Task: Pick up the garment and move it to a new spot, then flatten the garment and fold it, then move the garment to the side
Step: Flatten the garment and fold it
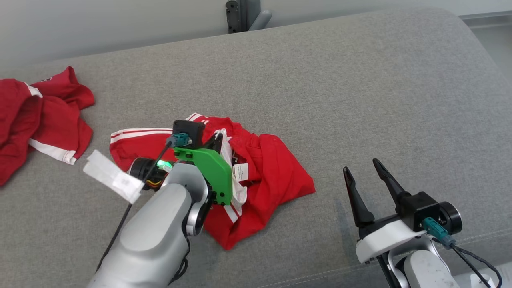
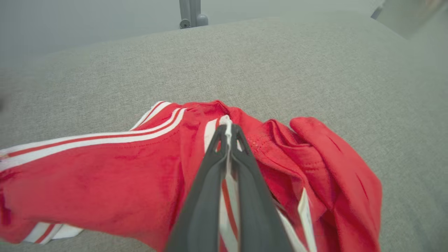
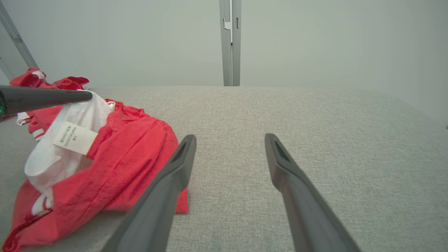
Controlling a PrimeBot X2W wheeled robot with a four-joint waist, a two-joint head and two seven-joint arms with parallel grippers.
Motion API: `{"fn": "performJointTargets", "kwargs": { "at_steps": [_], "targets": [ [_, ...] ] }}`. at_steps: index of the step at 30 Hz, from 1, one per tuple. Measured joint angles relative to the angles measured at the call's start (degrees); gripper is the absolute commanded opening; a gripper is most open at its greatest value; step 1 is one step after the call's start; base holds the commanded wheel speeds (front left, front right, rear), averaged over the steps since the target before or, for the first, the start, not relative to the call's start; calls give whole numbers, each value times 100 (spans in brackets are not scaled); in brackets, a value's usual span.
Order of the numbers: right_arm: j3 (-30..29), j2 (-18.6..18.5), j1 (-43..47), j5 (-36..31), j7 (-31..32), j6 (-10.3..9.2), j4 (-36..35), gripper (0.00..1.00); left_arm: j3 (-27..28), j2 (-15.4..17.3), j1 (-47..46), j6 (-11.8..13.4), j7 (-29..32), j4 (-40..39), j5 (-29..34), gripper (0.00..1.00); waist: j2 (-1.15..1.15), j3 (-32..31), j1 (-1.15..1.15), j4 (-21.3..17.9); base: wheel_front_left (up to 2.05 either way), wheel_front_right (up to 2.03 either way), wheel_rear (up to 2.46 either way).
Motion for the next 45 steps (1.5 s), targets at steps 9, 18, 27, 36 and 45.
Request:
{"fn": "performJointTargets", "kwargs": {
  "at_steps": [9, 18, 27, 36, 45],
  "targets": [
    [-261, 1, 95, -37, 0, 0, -47, 100, 783, 595, 816, 595, -816, -1034, -311, 0, 0, -98, 0, 342, 0, 0, 0],
    [-369, 1, 177, -103, 0, 0, -60, 100, 1599, 1307, 2272, 1397, -1323, -1945, -621, 0, 0, -224, 0, 780, 0, 0, 0],
    [-394, 3, 183, -140, 0, 0, 134, 100, 1623, 1251, 2930, 1596, -1422, -1768, -747, 36, 0, -350, 0, 1018, 0, 0, 0],
    [-162, 1, -299, -171, 0, 1, 994, 100, 1570, 1118, 2926, 1508, -1876, -1536, -644, 100, 0, -402, 0, 1139, 0, 0, 0],
    [224, -53, -1558, -18, 543, 0, 2350, 100, 1399, 907, 2850, 1340, -2161, -1830, -353, 100, 0, -409, 0, 1431, 0, 0, 0]
  ]
}}
